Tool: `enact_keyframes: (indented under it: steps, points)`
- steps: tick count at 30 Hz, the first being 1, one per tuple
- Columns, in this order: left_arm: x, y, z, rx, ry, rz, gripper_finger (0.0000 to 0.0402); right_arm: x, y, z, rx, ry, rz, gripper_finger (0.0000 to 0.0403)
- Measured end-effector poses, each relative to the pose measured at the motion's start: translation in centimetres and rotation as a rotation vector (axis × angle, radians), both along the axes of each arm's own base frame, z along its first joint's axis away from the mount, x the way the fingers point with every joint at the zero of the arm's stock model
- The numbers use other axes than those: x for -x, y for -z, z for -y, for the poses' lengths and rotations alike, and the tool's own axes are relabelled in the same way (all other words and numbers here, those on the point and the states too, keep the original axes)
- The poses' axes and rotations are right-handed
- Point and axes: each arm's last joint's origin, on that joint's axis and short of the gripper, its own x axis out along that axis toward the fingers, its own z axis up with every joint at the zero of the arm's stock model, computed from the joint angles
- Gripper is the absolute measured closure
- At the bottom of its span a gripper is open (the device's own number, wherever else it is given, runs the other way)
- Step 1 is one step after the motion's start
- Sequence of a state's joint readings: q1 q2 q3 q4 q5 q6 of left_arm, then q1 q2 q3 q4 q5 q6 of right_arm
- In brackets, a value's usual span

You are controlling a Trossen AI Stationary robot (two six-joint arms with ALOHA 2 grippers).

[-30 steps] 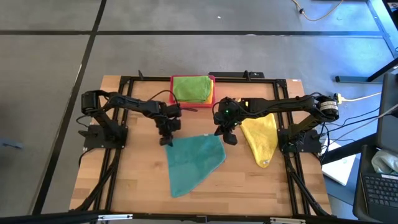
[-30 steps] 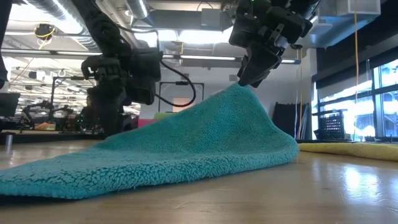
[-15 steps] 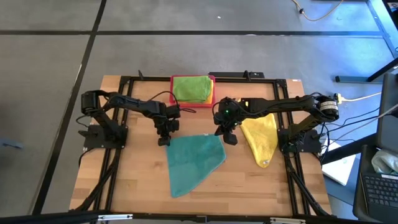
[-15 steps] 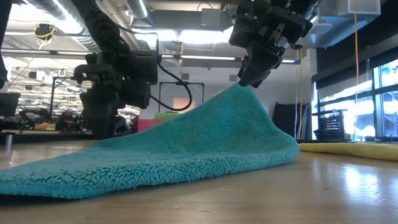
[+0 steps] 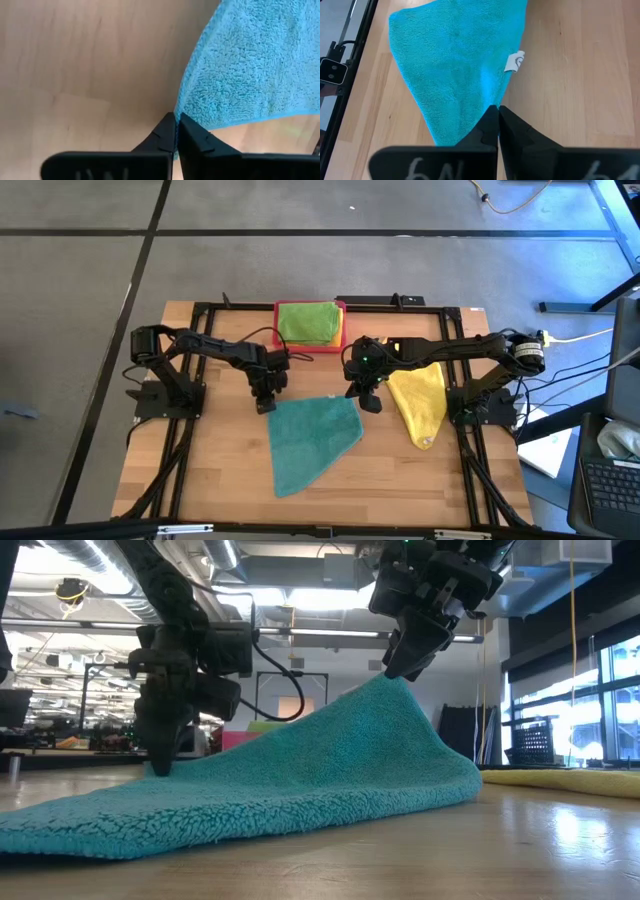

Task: Fold microfiber towels
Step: Fold the blue microfiber cloth

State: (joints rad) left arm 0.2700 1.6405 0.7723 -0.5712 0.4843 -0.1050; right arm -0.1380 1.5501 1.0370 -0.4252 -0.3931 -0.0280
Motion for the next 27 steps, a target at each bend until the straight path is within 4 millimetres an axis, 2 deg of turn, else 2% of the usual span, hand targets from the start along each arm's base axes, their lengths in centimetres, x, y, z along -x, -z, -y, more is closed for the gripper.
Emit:
enact_keyframes:
  steps: [4,9,12,15,19,25,27]
  points:
    - [0.0,0.0,0.2,0.020,-0.066,-0.037,0.0400,0.0,0.1,0.1,0.012,0.056,-0.019,0.0397]
    - [0.1,-0.2,0.2,0.078,-0.266,-0.137,0.0401,0.1,0.2,0.5,0.033,0.216,-0.065,0.0397]
    - [-0.2,-1.0,0.2,0.140,-0.386,-0.122,0.0401,0.0,0.1,0.6,0.017,0.269,-0.063,0.0397]
    - [-0.5,-2.5,0.3,0.217,-0.471,-0.064,0.0401,-0.4,-0.2,0.2,-0.037,0.251,-0.023,0.0397]
    - [-0.5,-5.0,0.4,0.299,-0.551,0.025,0.0401,-1.2,-1.8,-0.7,-0.067,0.215,0.030,0.0397]
    - [-0.3,-8.2,0.6,0.369,-0.631,0.165,0.0401,-3.3,-5.6,-2.2,-0.081,0.139,0.240,0.0397]
    - [-0.4,-8.9,0.8,0.382,-0.655,0.203,0.0401,-3.9,-5.7,-2.5,-0.101,0.145,0.242,0.0397]
